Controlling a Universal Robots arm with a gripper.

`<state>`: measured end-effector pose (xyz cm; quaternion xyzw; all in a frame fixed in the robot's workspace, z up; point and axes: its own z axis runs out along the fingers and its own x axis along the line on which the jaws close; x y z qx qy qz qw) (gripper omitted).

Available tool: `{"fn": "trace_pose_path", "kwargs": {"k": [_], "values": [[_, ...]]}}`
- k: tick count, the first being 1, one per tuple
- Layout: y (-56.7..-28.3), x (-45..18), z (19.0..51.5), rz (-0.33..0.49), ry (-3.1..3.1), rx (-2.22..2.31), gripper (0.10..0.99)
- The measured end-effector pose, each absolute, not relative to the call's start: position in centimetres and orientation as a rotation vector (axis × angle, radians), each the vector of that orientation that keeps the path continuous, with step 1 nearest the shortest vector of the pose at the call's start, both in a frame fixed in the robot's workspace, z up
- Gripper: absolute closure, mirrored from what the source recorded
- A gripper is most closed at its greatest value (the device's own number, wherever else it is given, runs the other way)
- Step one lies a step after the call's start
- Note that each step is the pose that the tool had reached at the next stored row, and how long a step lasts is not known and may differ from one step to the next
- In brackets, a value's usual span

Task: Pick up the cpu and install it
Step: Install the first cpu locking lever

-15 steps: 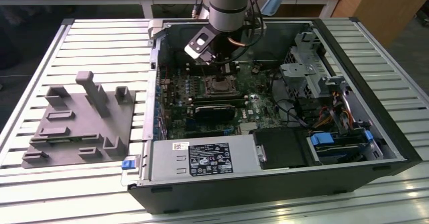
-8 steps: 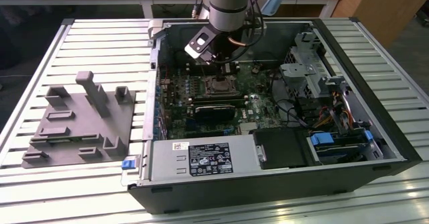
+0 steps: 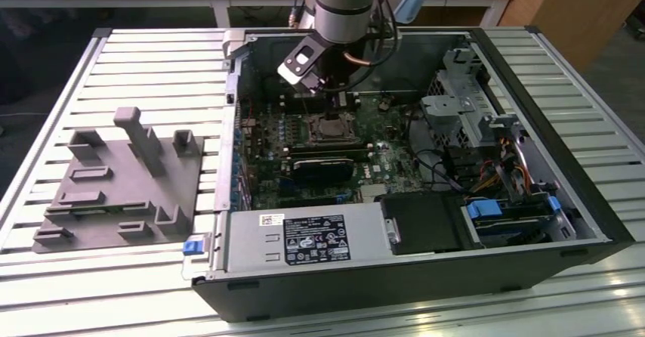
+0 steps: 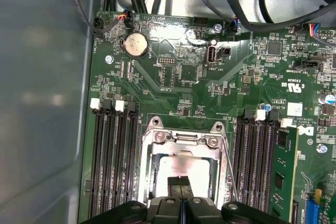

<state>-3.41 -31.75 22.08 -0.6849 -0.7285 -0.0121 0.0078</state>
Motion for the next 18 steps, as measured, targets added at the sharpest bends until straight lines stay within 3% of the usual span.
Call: {"fn": "trace_pose_path", "kwargs": {"k": [18], "values": [[-31.8,-3.4,26.1,-0.037,-2.277,-2.141,0.98]]}}
